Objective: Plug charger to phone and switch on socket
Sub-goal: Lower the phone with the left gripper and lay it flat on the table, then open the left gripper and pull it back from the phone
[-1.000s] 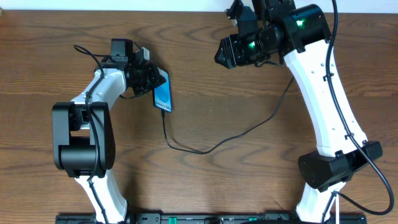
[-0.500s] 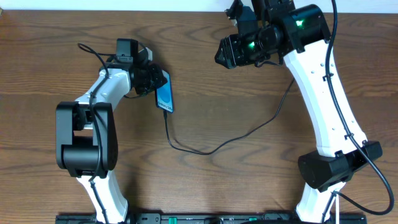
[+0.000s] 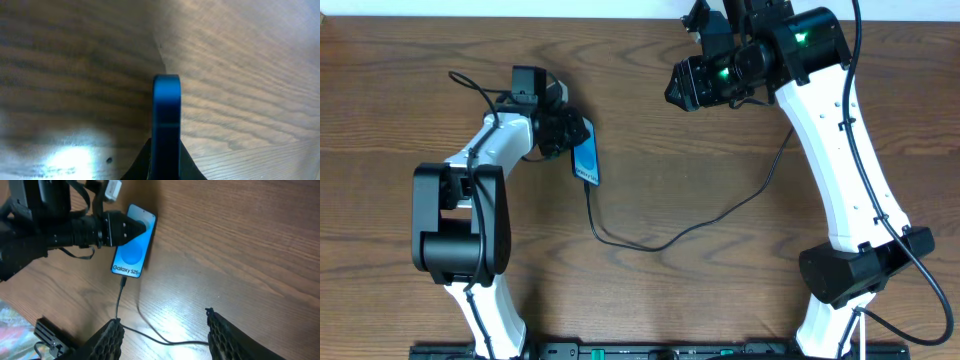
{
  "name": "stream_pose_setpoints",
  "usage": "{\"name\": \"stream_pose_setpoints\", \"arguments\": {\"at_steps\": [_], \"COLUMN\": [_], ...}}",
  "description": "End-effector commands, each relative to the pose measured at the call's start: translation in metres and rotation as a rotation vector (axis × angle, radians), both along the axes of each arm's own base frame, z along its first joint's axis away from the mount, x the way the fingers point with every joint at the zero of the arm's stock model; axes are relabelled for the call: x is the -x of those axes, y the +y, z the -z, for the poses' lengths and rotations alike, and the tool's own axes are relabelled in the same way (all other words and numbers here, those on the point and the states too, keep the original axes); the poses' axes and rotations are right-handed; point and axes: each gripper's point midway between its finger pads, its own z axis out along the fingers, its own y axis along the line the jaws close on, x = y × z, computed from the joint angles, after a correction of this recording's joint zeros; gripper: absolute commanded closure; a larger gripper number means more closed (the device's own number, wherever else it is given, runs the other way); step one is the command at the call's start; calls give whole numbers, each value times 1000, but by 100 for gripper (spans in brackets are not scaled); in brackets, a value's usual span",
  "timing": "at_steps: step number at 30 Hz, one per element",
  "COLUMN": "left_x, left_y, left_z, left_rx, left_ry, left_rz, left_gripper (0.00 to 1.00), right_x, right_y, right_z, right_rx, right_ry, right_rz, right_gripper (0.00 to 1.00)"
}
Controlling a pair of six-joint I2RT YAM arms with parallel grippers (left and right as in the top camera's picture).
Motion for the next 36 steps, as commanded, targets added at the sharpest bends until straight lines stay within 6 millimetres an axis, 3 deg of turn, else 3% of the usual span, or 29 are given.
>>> {"name": "stream_pose_setpoints", "arguments": {"at_steps": [1, 15, 25, 31, 36], "left_x": [4, 7, 8, 8, 8], "left_y": [0, 0, 0, 0, 0], "left_z": [6, 7, 7, 7, 7], "left_rx": [-3, -4, -4, -4, -5], "left_ry": [16, 29, 30, 30, 30], "left_rz": [-8, -7, -7, -7, -8], "left_gripper": [92, 91, 76, 60, 57], "right_x": [1, 3, 5, 6, 6], "right_y": [2, 5, 5, 5, 5], "right_z": [0, 1, 2, 3, 3], "right_rx": [4, 23, 26, 28, 31], "right_ry": [-7, -13, -7, -3, -3], "right_rz": [-15, -28, -29, -29, -34], "right_gripper": [46, 44, 44, 44, 44]}}
